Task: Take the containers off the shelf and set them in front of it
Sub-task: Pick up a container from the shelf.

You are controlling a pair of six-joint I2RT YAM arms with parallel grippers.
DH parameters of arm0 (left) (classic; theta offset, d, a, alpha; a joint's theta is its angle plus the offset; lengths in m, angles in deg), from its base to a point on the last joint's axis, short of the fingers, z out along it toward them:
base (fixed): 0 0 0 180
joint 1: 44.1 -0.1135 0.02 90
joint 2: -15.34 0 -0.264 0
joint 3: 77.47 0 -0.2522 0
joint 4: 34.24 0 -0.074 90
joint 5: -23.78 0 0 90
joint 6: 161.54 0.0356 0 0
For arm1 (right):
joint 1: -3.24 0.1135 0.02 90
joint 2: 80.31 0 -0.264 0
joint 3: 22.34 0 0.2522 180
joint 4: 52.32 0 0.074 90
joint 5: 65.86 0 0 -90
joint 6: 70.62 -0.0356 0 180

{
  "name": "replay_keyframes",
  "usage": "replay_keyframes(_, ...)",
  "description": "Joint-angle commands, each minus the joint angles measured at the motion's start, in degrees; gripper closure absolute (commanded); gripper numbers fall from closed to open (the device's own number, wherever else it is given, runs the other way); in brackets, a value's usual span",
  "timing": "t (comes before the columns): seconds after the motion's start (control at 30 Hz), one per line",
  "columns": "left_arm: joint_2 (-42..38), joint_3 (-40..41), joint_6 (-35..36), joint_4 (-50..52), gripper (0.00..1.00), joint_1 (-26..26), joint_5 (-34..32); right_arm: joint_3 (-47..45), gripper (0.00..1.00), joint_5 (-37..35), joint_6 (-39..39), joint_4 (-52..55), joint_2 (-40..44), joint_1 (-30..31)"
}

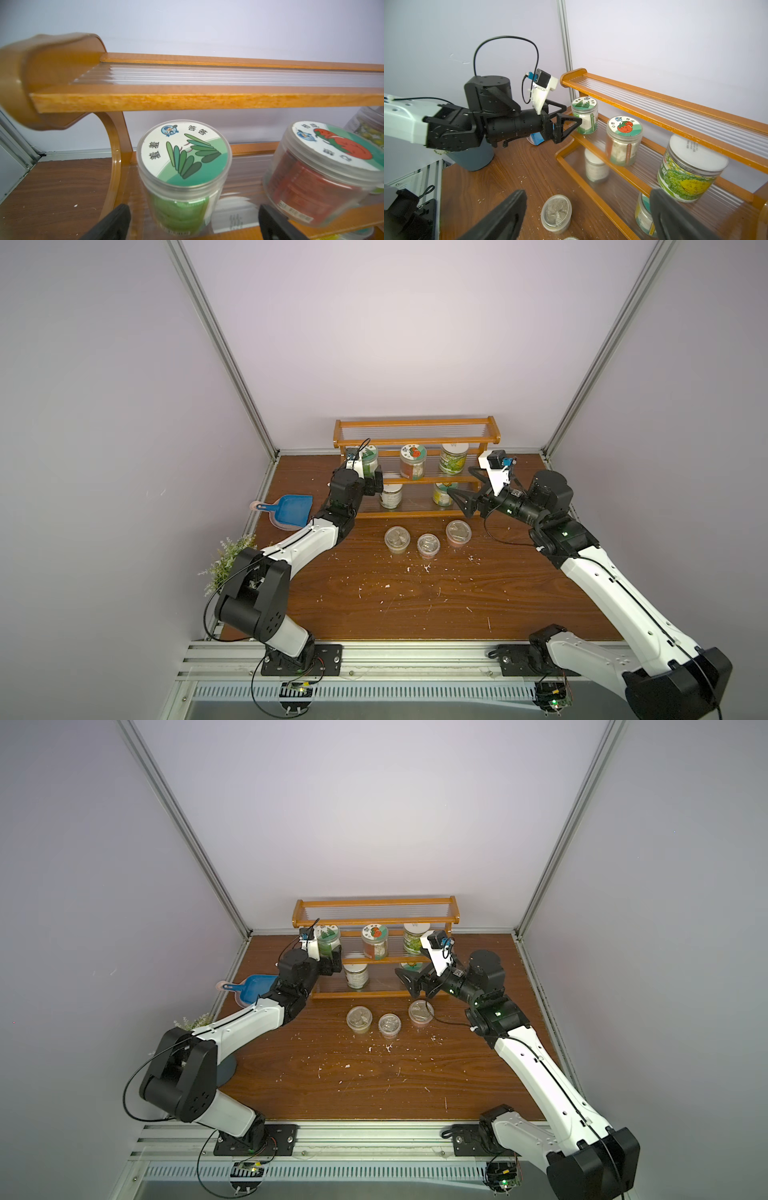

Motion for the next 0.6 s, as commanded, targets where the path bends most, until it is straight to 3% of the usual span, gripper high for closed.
replay_keyframes(0.0, 1.90, -2.08, 0.91, -1.04, 0.01, -0.96, 0.32, 0.21, 0.01, 1.14, -0.13, -1.90, 1.24, -0.29)
replay_keyframes(0.57, 10.53, -8.23, -0.37, -2.24, 0.00, -4.70, 7.75, 0.13, 0.01, 1.41, 0.11, -1.97, 0.80, -0.35)
